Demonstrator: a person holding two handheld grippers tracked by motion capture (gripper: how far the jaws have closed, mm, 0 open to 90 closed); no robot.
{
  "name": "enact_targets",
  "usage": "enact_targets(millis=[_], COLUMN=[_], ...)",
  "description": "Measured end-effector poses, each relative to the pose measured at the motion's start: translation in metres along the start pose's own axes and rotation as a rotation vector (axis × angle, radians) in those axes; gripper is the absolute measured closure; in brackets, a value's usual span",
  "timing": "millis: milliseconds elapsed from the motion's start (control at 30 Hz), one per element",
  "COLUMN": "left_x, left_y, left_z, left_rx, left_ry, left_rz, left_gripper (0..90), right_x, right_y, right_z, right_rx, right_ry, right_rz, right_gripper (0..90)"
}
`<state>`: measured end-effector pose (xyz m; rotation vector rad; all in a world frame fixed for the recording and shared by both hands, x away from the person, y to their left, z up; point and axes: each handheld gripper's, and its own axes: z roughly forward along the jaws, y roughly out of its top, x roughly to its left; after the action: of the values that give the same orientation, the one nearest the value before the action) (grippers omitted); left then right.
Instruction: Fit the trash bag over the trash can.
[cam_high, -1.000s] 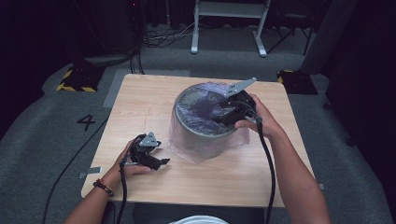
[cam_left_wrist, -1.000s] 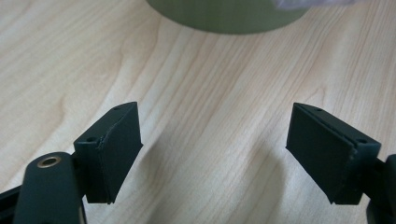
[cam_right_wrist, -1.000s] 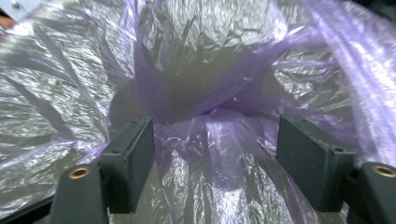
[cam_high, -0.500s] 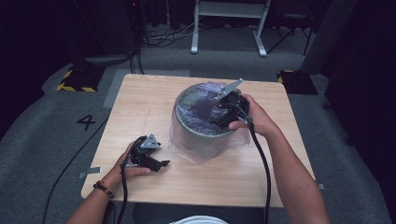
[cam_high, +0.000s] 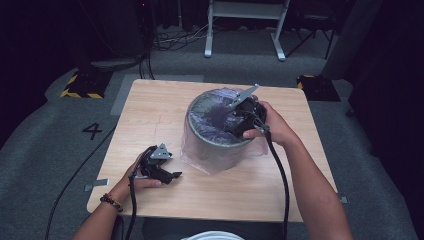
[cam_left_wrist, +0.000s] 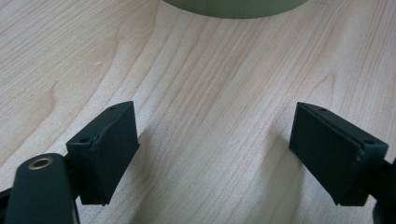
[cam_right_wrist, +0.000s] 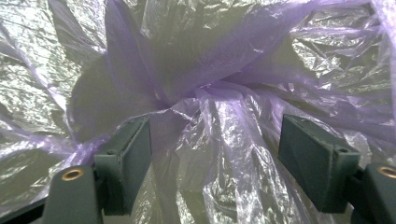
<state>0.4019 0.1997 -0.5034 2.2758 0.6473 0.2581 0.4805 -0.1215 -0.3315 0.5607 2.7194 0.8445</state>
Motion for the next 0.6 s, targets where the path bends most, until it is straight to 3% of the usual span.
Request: enact_targets(millis=[367, 600], left_x=[-0.0002, -0.0002], left_y=[0.0, 0.0], left_z=[0.0, -0.0001], left_rx=[0.0, 0.0], left_ry=[0.001, 0.001], left_rz=[-0.001, -0.001], left_gripper=[15.3, 15.3], right_x=[-0.0001, -0.0009], right_y=[0.0043, 0.003], right_z=[0.0047, -0.0022], right_rx=[0.067, 0.01], right_ry=[-0.008, -0.027], right_rz=[0.029, 0.043], right_gripper=[28.2, 27.5])
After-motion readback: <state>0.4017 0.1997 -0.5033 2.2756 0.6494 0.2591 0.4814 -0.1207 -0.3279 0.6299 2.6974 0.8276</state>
